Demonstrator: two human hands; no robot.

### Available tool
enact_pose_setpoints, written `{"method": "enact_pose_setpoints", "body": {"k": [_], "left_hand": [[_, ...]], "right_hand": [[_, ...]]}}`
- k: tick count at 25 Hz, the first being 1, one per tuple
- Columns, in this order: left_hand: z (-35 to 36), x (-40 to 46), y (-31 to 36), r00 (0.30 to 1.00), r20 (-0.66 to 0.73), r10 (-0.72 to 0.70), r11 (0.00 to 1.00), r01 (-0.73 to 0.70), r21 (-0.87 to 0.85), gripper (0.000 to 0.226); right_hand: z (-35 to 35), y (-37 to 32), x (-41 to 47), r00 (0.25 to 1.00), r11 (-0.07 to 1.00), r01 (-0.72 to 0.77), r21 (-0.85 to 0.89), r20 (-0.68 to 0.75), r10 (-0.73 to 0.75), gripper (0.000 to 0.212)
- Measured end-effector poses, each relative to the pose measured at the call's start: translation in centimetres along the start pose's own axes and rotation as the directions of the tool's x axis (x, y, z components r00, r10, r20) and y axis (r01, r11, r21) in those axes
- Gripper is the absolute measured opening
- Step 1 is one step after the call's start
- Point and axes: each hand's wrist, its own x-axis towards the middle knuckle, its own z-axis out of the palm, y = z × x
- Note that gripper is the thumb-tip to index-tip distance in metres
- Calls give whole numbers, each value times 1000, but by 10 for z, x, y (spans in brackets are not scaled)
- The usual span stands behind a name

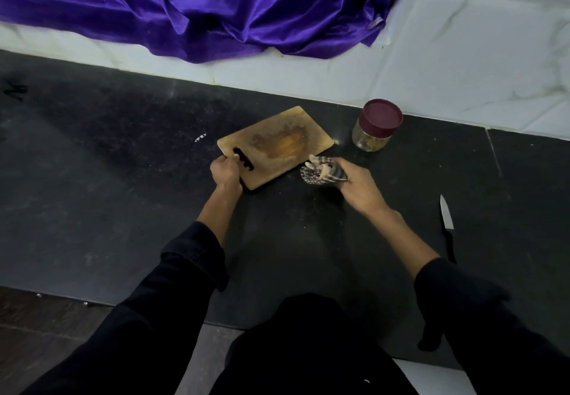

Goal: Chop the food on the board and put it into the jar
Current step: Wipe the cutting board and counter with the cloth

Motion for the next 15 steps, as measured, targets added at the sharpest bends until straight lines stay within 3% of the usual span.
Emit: {"method": "enact_pose_setpoints", "body": {"k": [4,9,13,15], "left_hand": [[-4,-5,5,993,67,94,983,-103,152,15],[-19,-8,-3,962,228,153,962,-197,187,36],[-37,-41,-8,946,254,199,910,-275,311,58],[-50,-58,-19,940,264,215,853,-312,418,68]], "right_hand": [[26,-22,16,964,954,239,-180,161,-212,61],[71,-32,12,870,860,389,-330,437,-226,57],[29,15,-24,798,823,478,-307,544,-261,49],[-2,36,-42,793,849,426,-313,581,-183,54]]}}
